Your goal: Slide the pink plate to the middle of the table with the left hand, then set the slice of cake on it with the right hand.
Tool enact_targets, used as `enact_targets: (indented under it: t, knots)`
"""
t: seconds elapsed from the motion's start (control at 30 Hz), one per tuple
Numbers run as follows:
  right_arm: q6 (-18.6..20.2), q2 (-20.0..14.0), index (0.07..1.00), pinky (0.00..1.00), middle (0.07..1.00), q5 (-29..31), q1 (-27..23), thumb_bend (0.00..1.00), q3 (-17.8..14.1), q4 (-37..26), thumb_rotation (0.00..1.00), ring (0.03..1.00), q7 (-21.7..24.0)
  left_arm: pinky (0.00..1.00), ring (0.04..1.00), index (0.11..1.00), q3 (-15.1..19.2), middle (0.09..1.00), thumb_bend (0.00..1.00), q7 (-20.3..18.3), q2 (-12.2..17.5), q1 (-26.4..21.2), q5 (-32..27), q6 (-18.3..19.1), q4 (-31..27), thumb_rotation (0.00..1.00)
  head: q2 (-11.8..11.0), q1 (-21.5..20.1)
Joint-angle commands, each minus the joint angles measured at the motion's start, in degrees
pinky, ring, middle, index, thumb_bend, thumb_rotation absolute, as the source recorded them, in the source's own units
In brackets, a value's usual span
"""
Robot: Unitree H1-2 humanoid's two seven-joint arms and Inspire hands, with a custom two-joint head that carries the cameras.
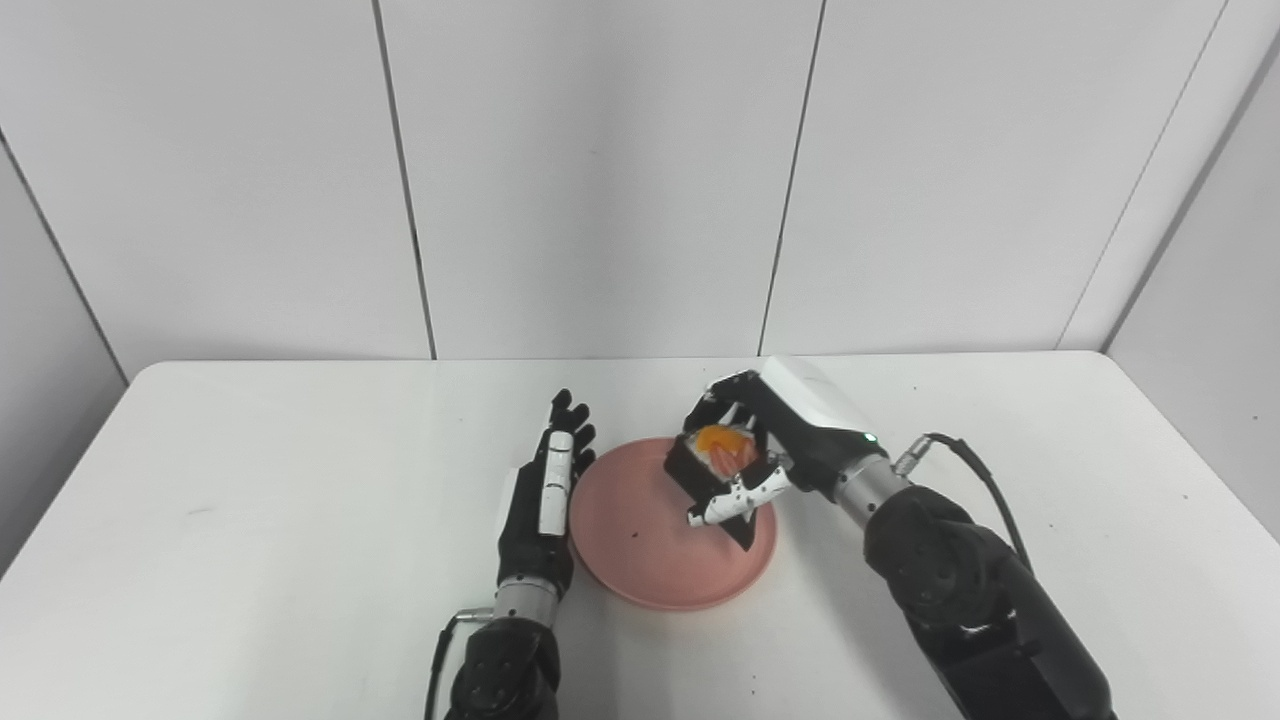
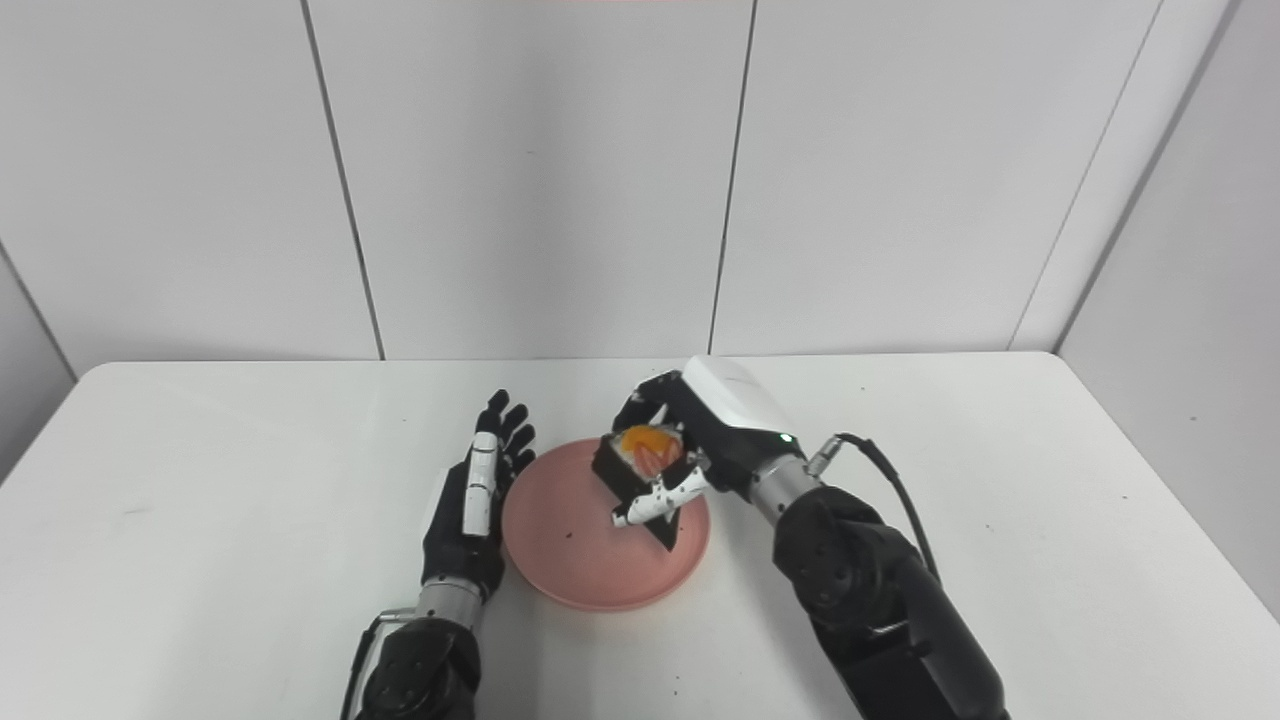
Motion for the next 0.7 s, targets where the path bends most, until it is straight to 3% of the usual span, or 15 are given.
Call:
enact_targets:
  t: [0.0, 0.23, 0.37, 0.67]
  knots:
    - [-1.9, 0.4, 0.458, 0.35, 0.554, -0.2, -3.3, 0.51, -0.1, 0.7, 0.00, 0.441, -0.3, 0.97, 0.961, 0.966, -0.3, 0.967, 0.62, 0.6, -0.6, 2.4, 0.7, 0.2, 2.5, 1.00, 0.0, 0.2]
    - [-5.1, 2.6, 0.474, 0.31, 0.538, -1.4, -4.5, 0.51, 2.3, 7.2, 0.00, 0.417, -2.5, 0.98, 0.968, 0.977, -0.8, 0.975, 0.62, 0.5, -0.4, 2.4, 1.3, 0.2, 2.5, 1.00, 0.0, 0.4]
    - [-6.2, 3.4, 0.513, 0.23, 0.467, -1.9, -4.8, 0.51, 2.9, 10.2, 0.00, 0.359, -3.3, 0.99, 0.973, 0.982, -1.0, 0.979, 0.62, 0.6, -0.4, 2.3, 1.6, -0.1, 2.8, 1.00, 0.0, 0.4]
    - [-7.5, 3.2, 0.486, 0.32, 0.532, -4.2, -5.1, 0.51, 3.5, 14.6, 0.00, 0.424, -4.7, 0.97, 0.955, 0.964, -1.3, 0.966, 0.64, 2.4, -0.7, 2.8, 2.9, -0.9, 2.7, 1.00, 0.0, 0.1]
